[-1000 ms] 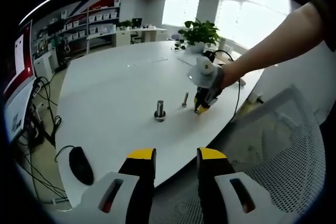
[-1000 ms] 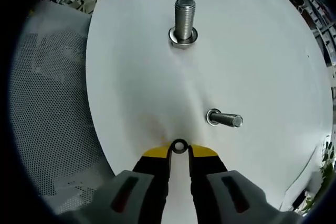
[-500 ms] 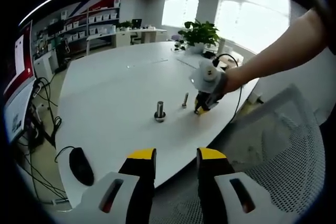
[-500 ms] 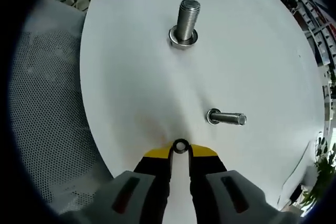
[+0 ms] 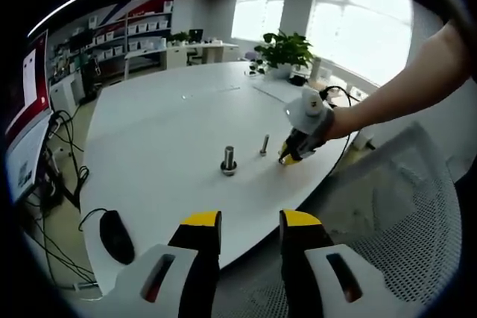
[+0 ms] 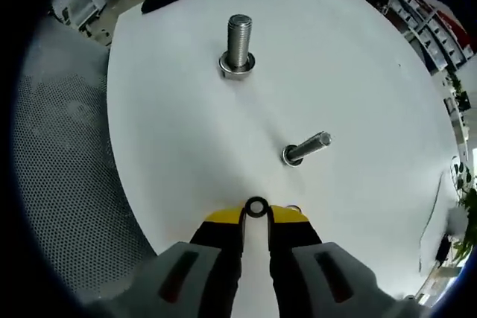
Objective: Place the washer onto the threaded stud by aligning its center hole with the stud, sliding it down to the base, and recovering from edge contact or off-axis alignment until the washer reaches the visible bottom stop.
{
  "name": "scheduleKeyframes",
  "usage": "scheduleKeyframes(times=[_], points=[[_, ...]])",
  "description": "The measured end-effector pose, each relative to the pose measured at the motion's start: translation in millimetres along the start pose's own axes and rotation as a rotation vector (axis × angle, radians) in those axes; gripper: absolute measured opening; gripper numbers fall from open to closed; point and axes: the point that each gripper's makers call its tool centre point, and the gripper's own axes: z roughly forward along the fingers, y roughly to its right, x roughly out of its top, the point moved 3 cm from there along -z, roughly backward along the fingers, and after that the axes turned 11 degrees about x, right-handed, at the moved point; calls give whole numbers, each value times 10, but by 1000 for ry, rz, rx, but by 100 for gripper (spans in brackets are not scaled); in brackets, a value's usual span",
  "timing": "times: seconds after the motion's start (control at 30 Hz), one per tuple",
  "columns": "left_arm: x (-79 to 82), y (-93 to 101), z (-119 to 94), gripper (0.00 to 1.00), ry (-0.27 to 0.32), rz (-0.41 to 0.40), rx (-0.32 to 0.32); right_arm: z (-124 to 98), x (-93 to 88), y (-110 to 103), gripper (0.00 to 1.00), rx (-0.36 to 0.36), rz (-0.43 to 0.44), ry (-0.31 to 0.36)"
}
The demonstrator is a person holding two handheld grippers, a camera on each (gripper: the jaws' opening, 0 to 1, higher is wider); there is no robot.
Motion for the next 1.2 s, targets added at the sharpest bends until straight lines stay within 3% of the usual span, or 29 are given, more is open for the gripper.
scheduleKeyframes(times=[0.13,0.3,0.47,0.87,1.2], points=[[4,-3,1,29,1,0,2,-1,23,-20,14,-18,-33,-9],[6,2,2,29,2,4,1,-13,30,41,14,-15,-7,-23],[22,-8,-10,29,14,0,4,-123,87,48,14,-18,25,16],[43,4,-16,30,31,4,-3,-260,136,65,14,-13,-38,-6],[48,26,-16,30,32,12,-17,-504,296,195,14,-45,-34,62]])
